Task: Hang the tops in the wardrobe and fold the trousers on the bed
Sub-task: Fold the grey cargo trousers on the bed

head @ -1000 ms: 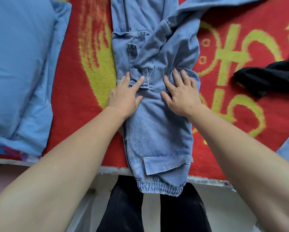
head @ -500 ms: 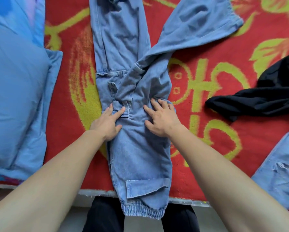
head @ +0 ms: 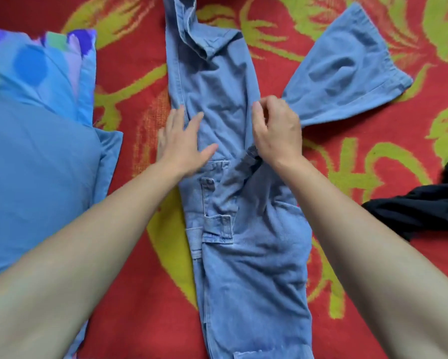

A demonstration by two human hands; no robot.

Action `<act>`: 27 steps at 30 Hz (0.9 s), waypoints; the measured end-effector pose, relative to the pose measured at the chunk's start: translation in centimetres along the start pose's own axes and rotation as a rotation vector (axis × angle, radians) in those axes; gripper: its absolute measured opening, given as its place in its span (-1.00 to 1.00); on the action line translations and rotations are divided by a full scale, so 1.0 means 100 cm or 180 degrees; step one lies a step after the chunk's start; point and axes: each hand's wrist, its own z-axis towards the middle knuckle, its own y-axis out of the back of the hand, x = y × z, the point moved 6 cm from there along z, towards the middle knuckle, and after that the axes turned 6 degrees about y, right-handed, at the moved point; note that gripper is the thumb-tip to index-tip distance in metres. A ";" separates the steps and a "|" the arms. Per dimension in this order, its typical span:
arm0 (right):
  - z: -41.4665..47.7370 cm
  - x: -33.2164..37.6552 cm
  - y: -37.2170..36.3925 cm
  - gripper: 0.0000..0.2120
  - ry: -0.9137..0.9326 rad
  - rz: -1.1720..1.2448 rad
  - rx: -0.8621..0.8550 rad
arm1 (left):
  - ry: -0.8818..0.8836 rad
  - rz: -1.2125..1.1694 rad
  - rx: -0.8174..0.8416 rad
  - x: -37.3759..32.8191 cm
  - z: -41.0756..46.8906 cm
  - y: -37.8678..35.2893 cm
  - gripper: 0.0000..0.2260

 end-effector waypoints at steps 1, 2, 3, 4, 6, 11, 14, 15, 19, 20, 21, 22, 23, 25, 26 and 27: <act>0.018 0.006 -0.012 -0.76 0.0068 0.0039 0.0153 | 0.0142 0.0085 0.0394 0.004 0.015 -0.009 -0.06; 0.036 0.012 -0.024 -0.74 0.0164 0.0014 0.0334 | 0.0260 0.0140 0.0720 0.008 0.027 -0.020 0.11; 0.052 0.018 -0.038 -0.70 0.0305 -0.0075 0.0552 | 0.0325 0.0198 0.0932 0.011 0.035 -0.031 0.21; 0.065 0.024 -0.053 -0.67 0.0549 -0.0262 0.0800 | 0.0342 0.0257 0.1012 0.013 0.039 -0.042 0.27; 0.084 0.035 -0.086 -0.62 0.1353 -0.0908 0.1256 | 0.0332 0.0296 0.0875 0.018 0.045 -0.060 0.28; 0.133 0.034 -0.120 -0.48 0.1928 -0.1723 0.1152 | 0.0173 0.0196 0.0442 0.026 0.054 -0.071 0.26; 0.187 0.005 -0.106 -0.38 0.0735 -0.1889 0.0783 | 0.0168 0.0244 0.0452 0.025 0.052 -0.071 0.26; 0.202 -0.005 -0.100 -0.36 0.0383 -0.1909 0.0750 | 0.0183 0.0254 0.0464 0.025 0.052 -0.070 0.26; 0.216 0.009 -0.092 -0.42 0.0472 -0.1981 0.0377 | 0.0223 0.0308 0.0532 0.024 0.051 -0.069 0.25; 0.212 0.021 -0.099 -0.43 0.0827 -0.1917 0.0358 | 0.0226 0.0315 0.0542 0.024 0.051 -0.069 0.25; 0.208 0.031 -0.111 -0.43 0.1188 -0.1841 0.0506 | 0.0231 0.0316 0.0545 0.024 0.051 -0.070 0.25; 0.205 0.036 -0.127 -0.41 0.1401 -0.1776 0.0848 | 0.0240 0.0319 0.0531 0.024 0.051 -0.070 0.25; 0.204 0.035 -0.143 -0.39 0.1408 -0.1750 0.1242 | 0.0247 0.0325 0.0517 0.025 0.051 -0.070 0.24; 0.207 0.025 -0.164 -0.36 0.1189 -0.1783 0.1646 | 0.0243 0.0316 0.0515 0.025 0.051 -0.071 0.24; 0.209 0.023 -0.168 -0.36 0.1145 -0.1792 0.1666 | 0.0233 0.0307 0.0506 0.025 0.051 -0.071 0.23; 0.210 0.024 -0.169 -0.35 0.1150 -0.1787 0.1647 | 0.0225 0.0299 0.0504 0.025 0.051 -0.071 0.23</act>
